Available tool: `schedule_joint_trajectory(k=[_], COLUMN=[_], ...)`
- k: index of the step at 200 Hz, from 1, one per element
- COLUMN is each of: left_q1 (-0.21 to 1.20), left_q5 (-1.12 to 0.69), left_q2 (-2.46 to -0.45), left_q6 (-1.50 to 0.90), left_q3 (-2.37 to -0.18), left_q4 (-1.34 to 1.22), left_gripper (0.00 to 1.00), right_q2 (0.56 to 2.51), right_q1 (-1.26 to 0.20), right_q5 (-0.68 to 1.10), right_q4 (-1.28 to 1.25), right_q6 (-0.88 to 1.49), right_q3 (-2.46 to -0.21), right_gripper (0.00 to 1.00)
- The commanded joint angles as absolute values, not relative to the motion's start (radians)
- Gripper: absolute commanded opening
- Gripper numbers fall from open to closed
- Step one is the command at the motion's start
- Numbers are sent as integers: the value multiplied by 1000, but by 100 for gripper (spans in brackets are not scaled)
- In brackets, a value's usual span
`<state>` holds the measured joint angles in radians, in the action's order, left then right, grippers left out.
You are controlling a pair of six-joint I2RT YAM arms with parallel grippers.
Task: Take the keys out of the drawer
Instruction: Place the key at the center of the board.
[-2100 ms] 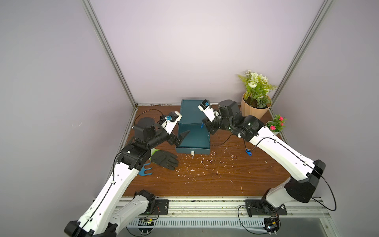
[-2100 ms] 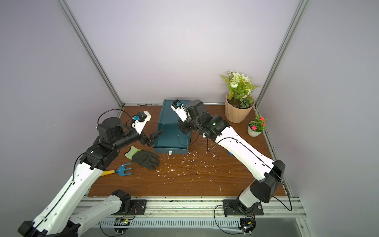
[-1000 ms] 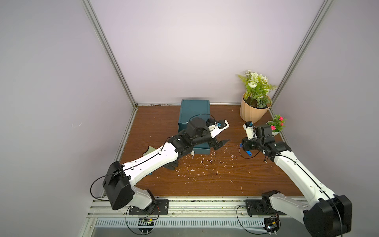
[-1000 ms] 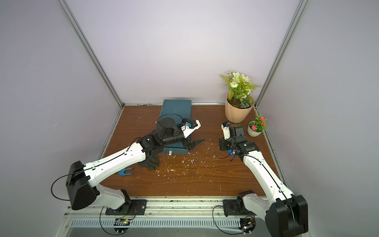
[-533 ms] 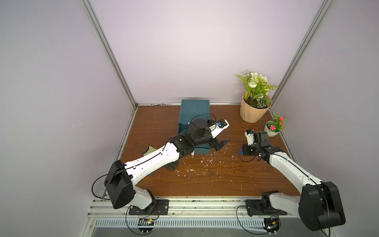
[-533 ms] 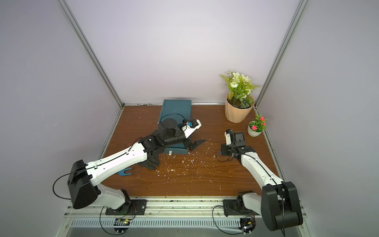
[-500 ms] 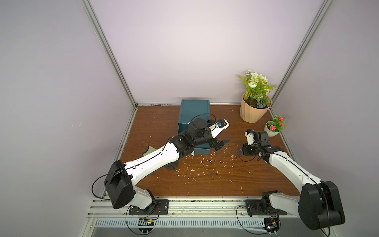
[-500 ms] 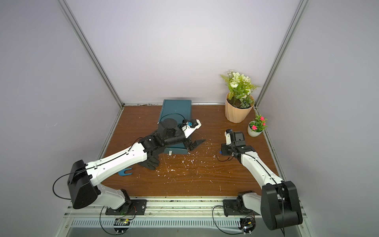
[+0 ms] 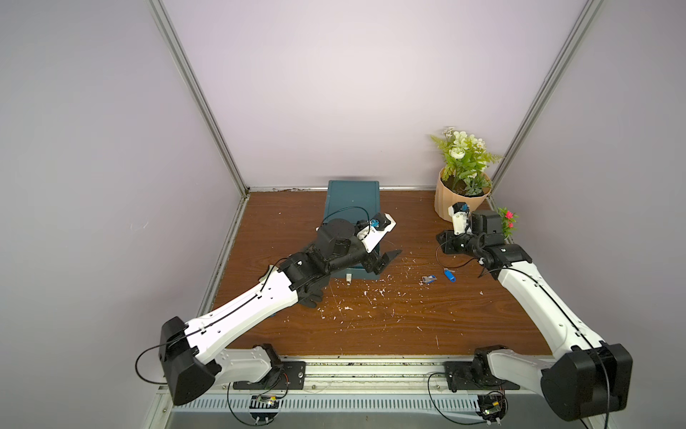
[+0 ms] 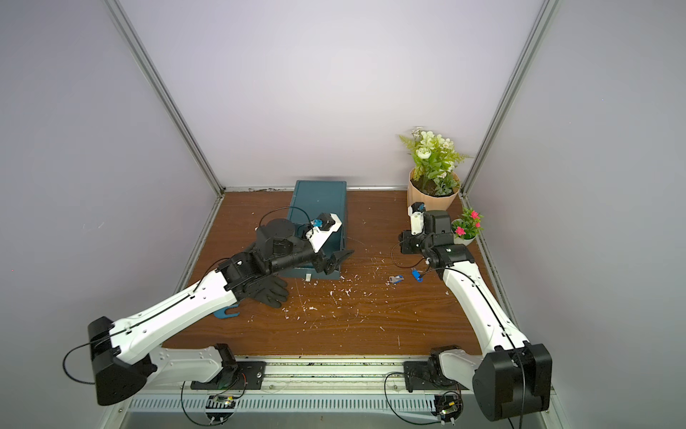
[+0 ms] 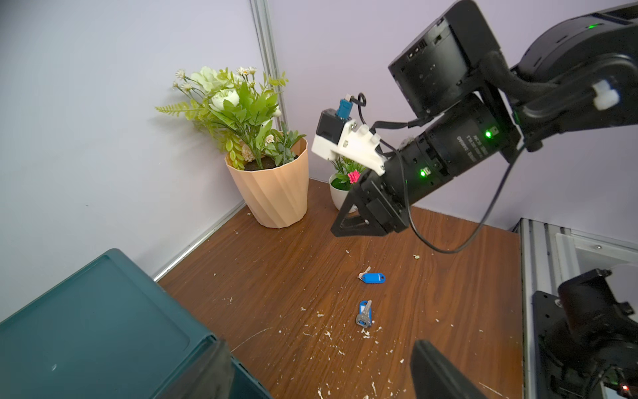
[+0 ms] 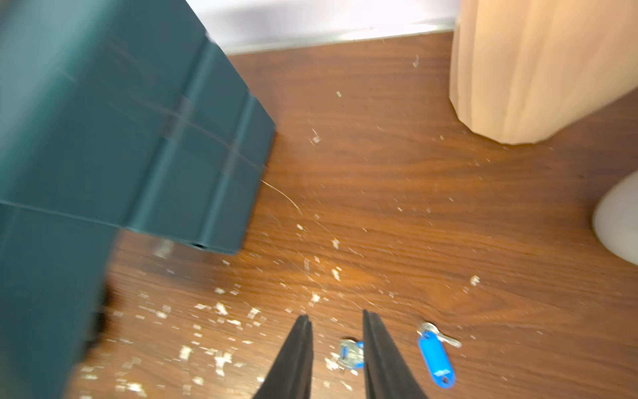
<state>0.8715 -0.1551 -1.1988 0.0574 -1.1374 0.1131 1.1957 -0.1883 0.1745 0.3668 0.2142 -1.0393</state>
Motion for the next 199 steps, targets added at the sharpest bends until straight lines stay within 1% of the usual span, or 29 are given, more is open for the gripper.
schedule_joint_trajectory(k=[1,24,43,62,82,109,137,170,190,199], left_q1=[881,881,881,881,881,881,881,881,881,881], left_q5=[-97,-44,-44,-73,-122,-182,-194,-220,-243,-262], left_q2=[-1134,-1062,-976,-889,-824,-773,-745,-693,-660,-653], left_q6=[39,1,-41,-70,-81,-93,-150,-239,-278,-287], left_q3=[-1112,-1087,-1020,-933,-894,-863,-829,-781,-753,-748], left_q4=[224,303,320,307,337,392,437,442,417,410], left_gripper=[79,78,86,88,88,83,81,78,79,79], right_q2=[1223,1281,1345,1424,1520,1655,1786,1928,1998,2025], right_q1=[-189,-206,-229,-250,-289,-367,-417,-434,-437,-439], right_q5=[295,348,354,379,388,347,350,326,324,294], right_q4=[311,269,249,233,247,320,409,542,611,640], right_q6=[304,344,368,407,436,413,399,370,369,368], right_q3=[-1130,-1212,-1301,-1404,-1541,-1753,-1942,-2147,-2253,-2292], right_gripper=[32,33,35,36,38,39,40,40,41,42])
